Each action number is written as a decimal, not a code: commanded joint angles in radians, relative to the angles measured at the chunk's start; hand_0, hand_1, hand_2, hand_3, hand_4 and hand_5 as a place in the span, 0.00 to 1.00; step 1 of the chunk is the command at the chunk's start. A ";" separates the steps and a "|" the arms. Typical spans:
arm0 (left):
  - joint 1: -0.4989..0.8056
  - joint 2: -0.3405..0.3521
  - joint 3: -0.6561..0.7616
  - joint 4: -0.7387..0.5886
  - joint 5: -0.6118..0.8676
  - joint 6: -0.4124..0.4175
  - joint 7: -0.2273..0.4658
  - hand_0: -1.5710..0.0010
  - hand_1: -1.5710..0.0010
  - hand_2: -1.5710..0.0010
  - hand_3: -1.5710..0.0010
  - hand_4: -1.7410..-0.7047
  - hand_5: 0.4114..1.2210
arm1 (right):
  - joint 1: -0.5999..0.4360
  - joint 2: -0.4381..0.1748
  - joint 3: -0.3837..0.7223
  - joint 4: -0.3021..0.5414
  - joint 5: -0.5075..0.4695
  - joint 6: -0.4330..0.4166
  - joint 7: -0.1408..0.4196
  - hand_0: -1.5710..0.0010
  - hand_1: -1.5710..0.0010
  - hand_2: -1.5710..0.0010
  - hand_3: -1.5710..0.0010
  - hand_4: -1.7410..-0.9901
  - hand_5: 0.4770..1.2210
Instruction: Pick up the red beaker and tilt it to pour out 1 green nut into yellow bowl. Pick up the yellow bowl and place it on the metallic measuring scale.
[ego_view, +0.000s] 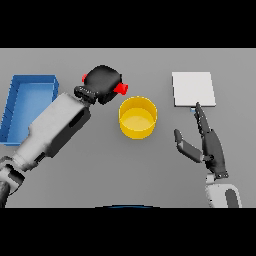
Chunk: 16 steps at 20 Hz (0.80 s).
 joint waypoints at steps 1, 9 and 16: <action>-0.024 0.005 -0.027 0.014 -0.027 -0.020 -0.015 0.00 0.00 0.00 0.12 0.03 0.99 | -0.001 0.005 -0.002 -0.006 -0.006 -0.002 0.010 1.00 1.00 1.00 1.00 0.73 0.26; -0.173 -0.016 -0.193 0.112 -0.191 -0.118 -0.155 0.00 0.00 0.00 0.07 0.01 1.00 | 0.022 0.019 -0.003 -0.011 -0.013 -0.009 -0.003 1.00 1.00 1.00 1.00 0.69 0.18; -0.273 -0.018 -0.343 0.158 -0.351 -0.117 -0.239 0.00 0.00 0.00 0.02 0.00 1.00 | 0.003 0.026 -0.002 -0.006 0.012 -0.036 -0.015 1.00 1.00 1.00 1.00 0.77 0.12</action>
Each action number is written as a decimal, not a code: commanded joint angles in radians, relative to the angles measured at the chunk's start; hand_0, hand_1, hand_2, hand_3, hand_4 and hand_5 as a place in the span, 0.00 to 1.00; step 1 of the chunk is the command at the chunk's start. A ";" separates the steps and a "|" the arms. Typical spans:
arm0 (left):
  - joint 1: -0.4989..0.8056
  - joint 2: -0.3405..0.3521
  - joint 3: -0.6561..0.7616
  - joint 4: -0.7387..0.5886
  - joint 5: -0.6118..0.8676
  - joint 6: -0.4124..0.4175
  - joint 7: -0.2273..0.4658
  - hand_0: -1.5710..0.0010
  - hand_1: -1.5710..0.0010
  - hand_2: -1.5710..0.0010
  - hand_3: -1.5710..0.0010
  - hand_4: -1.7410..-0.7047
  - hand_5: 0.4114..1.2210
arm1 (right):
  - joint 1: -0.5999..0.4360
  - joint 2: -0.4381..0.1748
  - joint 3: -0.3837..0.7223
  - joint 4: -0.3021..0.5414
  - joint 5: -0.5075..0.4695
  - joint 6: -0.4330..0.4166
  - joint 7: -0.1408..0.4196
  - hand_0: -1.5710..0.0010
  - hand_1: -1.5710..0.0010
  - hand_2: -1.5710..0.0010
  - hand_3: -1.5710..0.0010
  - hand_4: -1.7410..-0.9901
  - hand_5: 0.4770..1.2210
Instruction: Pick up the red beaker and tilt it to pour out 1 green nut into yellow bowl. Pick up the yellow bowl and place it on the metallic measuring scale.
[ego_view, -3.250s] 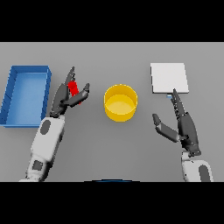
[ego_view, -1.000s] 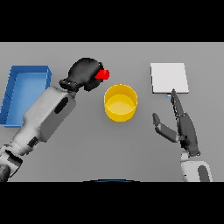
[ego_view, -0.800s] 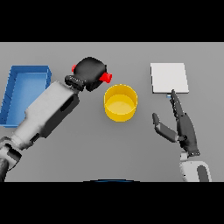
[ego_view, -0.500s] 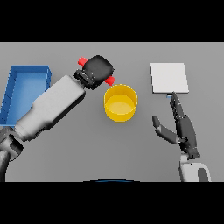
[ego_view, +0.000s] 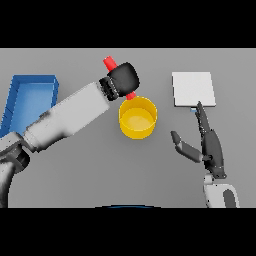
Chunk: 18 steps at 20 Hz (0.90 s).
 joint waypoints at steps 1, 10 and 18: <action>-0.015 0.003 -0.017 0.006 -0.016 -0.005 -0.015 0.00 0.00 0.00 0.01 0.00 1.00 | -0.003 0.000 -0.005 0.008 -0.010 0.005 -0.004 1.00 1.00 1.00 1.00 0.78 0.12; -0.092 -0.021 -0.165 0.062 -0.173 0.047 -0.082 0.00 0.00 0.00 0.00 0.01 1.00 | 0.011 -0.004 -0.006 -0.006 -0.015 0.009 -0.011 1.00 1.00 1.00 1.00 0.81 0.14; -0.325 -0.016 -0.181 0.126 -0.248 0.061 -0.163 0.00 0.00 0.00 0.00 0.01 1.00 | -0.019 -0.003 -0.010 -0.001 -0.005 -0.005 0.007 1.00 1.00 1.00 1.00 0.81 0.12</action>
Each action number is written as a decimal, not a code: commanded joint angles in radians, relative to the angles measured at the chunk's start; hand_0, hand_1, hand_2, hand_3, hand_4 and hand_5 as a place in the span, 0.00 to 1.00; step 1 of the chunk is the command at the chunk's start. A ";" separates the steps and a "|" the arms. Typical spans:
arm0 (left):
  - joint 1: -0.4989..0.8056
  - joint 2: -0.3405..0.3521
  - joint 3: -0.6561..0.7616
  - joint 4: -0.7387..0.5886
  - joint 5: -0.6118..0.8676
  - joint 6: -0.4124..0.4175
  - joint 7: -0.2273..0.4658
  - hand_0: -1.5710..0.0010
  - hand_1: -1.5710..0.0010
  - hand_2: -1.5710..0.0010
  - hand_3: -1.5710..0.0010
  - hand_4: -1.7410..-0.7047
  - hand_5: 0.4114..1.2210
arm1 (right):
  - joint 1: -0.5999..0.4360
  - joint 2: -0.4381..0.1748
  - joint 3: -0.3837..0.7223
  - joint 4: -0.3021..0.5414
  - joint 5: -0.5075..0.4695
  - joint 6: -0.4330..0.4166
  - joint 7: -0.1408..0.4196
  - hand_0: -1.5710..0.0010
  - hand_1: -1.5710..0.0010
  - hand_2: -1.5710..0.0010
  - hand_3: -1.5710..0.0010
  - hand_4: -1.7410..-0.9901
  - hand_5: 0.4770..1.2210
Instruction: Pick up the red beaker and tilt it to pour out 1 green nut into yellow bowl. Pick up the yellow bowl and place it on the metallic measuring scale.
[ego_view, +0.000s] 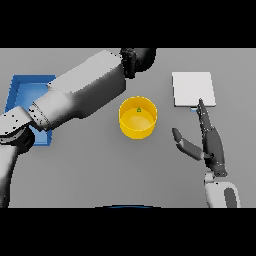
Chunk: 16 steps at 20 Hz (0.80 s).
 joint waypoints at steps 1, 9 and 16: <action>-0.035 0.014 0.027 0.029 0.011 -0.007 -0.006 0.00 0.00 0.00 0.00 0.01 1.00 | 0.015 -0.004 0.003 -0.004 0.002 0.005 -0.012 1.00 1.00 1.00 1.00 0.81 0.11; -0.176 0.164 0.471 0.305 0.313 -0.042 0.159 0.00 0.00 0.00 0.04 0.01 1.00 | 0.002 -0.003 0.015 0.012 -0.018 0.036 -0.042 1.00 1.00 1.00 1.00 0.85 0.13; 0.002 0.340 0.893 0.435 0.722 0.051 0.274 0.00 0.00 0.00 0.01 0.00 1.00 | -0.013 -0.020 0.018 0.032 -0.004 0.037 -0.045 1.00 1.00 1.00 1.00 0.82 0.17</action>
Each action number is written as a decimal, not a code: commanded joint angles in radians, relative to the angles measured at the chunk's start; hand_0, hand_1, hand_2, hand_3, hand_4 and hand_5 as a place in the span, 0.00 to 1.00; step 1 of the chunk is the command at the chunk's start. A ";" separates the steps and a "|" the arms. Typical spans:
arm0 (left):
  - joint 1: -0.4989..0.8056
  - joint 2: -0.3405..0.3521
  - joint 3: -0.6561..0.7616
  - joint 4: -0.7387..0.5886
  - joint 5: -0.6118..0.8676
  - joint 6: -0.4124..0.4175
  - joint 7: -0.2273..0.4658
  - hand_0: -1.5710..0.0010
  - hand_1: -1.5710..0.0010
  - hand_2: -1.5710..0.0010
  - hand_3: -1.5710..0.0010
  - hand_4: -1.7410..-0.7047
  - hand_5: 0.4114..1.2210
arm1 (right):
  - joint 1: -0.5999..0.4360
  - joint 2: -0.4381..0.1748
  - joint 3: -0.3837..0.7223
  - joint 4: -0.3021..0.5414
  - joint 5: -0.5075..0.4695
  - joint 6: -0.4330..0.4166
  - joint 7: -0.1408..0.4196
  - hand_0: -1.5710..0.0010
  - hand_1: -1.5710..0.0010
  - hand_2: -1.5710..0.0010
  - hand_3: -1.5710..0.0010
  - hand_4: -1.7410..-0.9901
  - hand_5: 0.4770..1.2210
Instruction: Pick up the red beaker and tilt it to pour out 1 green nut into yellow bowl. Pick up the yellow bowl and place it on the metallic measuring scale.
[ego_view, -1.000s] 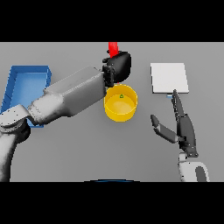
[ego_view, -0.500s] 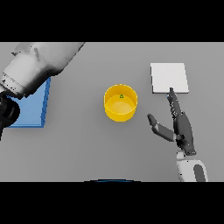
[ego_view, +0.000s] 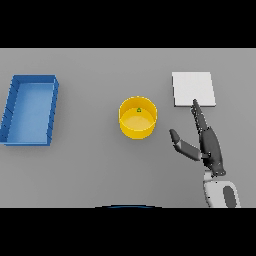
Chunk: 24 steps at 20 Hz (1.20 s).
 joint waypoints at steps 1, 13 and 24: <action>0.043 0.008 0.029 -0.002 0.033 0.034 0.047 0.00 0.00 0.00 0.01 0.00 1.00 | -0.005 0.002 0.005 0.005 0.007 -0.001 0.008 1.00 1.00 1.00 1.00 0.81 0.18; 0.676 -0.021 0.216 -0.466 0.377 0.308 0.365 0.00 0.00 0.00 0.00 0.00 1.00 | -0.012 -0.016 0.003 0.019 -0.005 0.021 -0.015 1.00 1.00 1.00 1.00 0.79 0.27; 0.985 -0.038 0.212 -0.852 0.479 0.301 0.515 0.07 0.14 0.19 0.16 0.36 0.45 | -0.011 -0.017 -0.003 0.022 -0.013 0.023 -0.010 1.00 1.00 1.00 1.00 0.78 0.26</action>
